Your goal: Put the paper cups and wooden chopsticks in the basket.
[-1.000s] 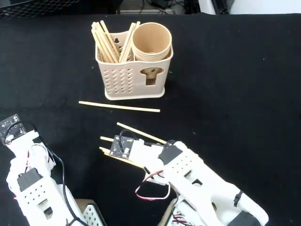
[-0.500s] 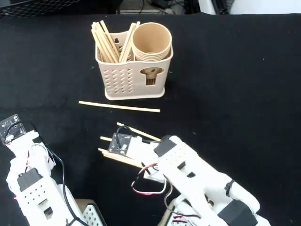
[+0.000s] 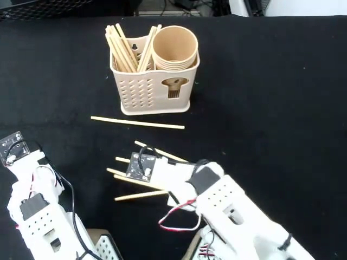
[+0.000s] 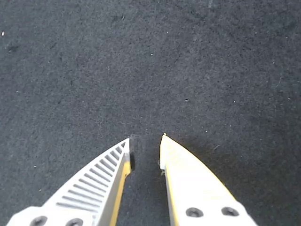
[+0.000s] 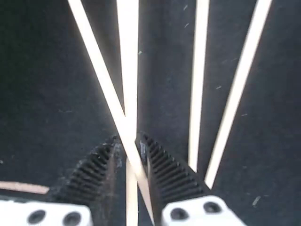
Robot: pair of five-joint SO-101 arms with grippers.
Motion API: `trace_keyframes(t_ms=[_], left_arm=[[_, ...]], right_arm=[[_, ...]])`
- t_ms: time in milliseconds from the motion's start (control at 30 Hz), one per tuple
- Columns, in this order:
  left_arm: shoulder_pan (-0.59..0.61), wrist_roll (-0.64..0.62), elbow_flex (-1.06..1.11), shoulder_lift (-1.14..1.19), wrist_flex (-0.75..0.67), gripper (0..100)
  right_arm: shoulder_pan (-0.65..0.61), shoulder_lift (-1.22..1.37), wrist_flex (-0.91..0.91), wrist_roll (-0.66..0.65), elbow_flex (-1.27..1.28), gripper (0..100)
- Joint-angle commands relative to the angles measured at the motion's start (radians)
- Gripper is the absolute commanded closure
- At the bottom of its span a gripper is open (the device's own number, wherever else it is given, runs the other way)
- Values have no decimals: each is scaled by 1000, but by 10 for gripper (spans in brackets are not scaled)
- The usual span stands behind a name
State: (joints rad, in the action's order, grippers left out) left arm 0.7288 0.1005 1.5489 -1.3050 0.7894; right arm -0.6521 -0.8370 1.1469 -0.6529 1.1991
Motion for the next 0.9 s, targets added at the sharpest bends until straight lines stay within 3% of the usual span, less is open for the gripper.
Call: trace_keyframes(t_ms=[0, 333, 867], left_arm=[[-12, -2, -10, -11, -12, 877], [-12, -2, -10, -11, -14, 877], [-12, -2, -10, -11, -12, 877]], right_arm=[[-8, -51, 11, 2, -31, 986], [-6, -114, 11, 92, -143, 986], [-5, -136, 9, 95, -315, 986]])
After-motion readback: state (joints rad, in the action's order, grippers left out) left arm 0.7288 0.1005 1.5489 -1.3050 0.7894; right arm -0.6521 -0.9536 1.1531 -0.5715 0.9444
